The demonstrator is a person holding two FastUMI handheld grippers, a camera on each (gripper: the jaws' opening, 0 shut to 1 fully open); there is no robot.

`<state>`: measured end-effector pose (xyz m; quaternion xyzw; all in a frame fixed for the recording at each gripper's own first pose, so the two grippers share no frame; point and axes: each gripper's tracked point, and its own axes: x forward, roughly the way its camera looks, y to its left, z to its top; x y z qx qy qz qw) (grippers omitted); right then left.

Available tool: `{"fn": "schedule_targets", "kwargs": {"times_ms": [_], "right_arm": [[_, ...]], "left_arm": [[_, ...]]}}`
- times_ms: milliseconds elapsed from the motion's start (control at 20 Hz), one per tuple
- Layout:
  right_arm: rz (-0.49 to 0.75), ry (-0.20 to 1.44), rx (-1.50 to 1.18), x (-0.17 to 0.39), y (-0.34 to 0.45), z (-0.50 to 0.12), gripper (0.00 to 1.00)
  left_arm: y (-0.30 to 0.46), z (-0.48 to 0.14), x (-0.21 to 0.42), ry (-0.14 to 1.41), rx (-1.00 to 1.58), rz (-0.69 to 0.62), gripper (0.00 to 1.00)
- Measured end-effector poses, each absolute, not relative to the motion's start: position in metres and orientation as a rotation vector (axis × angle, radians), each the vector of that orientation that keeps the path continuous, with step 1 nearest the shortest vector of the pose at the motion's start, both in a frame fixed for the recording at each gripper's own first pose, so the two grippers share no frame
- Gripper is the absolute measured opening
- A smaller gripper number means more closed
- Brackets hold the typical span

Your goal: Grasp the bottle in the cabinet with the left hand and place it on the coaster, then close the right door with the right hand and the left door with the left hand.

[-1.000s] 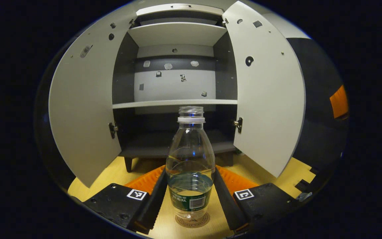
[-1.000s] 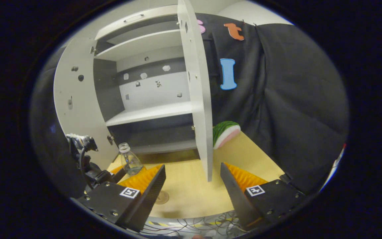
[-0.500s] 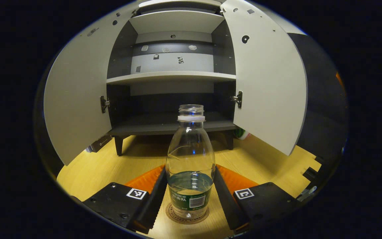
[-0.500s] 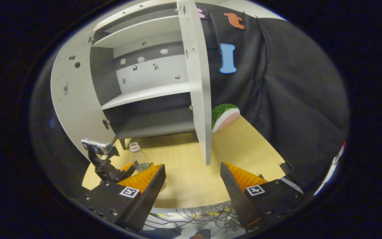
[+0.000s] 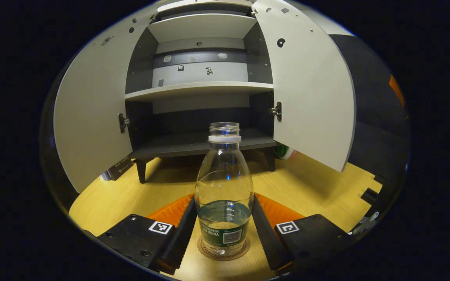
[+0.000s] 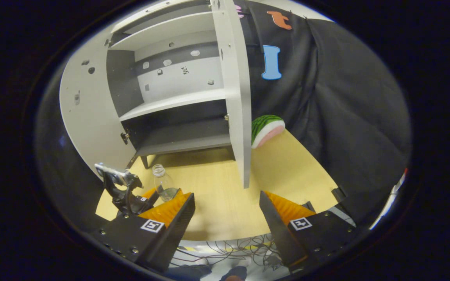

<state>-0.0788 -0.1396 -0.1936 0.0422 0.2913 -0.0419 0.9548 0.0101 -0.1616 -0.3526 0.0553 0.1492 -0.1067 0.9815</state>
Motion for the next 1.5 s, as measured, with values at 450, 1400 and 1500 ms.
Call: {"fn": "schedule_targets", "kwargs": {"times_ms": [450,1400,1500], "right_arm": [[-0.078,0.624,0.099,-0.090,-0.136,-0.202,1.00],[-0.050,0.566,0.176,-0.093,-0.131,-0.185,1.00],[-0.045,0.538,0.181,-0.088,-0.134,-0.175,1.00]], "left_arm": [[-0.154,-0.352,0.014,0.281,0.038,-0.198,0.83],[-0.154,-0.298,0.003,0.253,-0.003,-0.195,0.91],[-0.155,-0.276,0.005,0.223,0.006,-0.199,0.91]]}}
